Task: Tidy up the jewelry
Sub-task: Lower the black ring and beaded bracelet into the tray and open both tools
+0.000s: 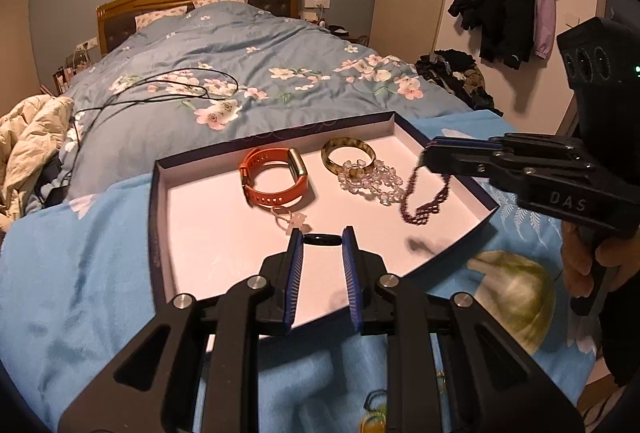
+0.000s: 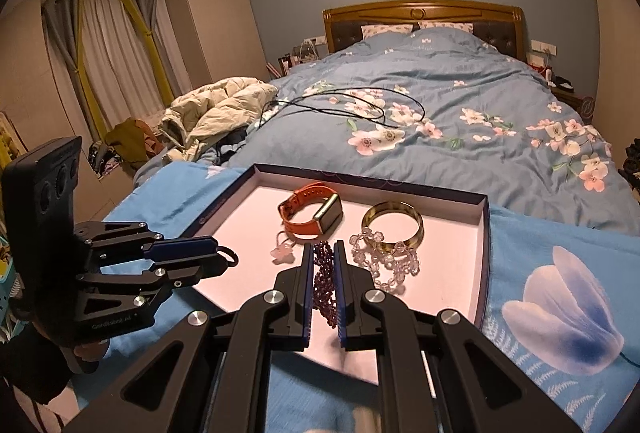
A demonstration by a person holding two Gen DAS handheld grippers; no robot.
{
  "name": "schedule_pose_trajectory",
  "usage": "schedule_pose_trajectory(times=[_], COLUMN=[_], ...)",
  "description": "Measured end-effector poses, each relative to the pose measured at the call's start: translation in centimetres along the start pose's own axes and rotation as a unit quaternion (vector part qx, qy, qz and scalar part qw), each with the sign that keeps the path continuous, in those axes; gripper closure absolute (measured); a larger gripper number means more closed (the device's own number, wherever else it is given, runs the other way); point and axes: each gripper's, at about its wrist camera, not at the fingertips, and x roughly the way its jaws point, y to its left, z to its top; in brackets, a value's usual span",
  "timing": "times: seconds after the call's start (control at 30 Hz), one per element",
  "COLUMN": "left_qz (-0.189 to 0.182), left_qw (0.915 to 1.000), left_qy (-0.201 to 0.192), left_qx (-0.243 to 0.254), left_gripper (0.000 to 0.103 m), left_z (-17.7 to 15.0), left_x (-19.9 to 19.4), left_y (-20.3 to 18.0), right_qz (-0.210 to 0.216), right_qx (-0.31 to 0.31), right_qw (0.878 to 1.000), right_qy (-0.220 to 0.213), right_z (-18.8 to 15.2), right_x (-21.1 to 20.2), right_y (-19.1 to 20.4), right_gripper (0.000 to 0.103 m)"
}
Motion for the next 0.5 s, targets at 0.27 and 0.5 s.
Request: schedule_pose_trajectory(times=[0.27, 0.5], left_qz=[0.001, 0.002], left_qw=[0.9998, 0.9987], left_qy=[0.02, 0.046], left_qx=[-0.007, -0.02], left_gripper=[0.083, 0.083], left_z=[0.8, 0.7], left_x=[2.9, 5.6], left_y=[0.4, 0.6], right_qz=[-0.007, -0.021], right_qx=[0.024, 0.037], right_qw=[0.999, 0.998], right_qy=[0.026, 0.038], right_z=[0.4, 0.6], right_x=[3.0, 4.4], right_y=[-1.7, -2.8], right_gripper=[0.095, 0.095])
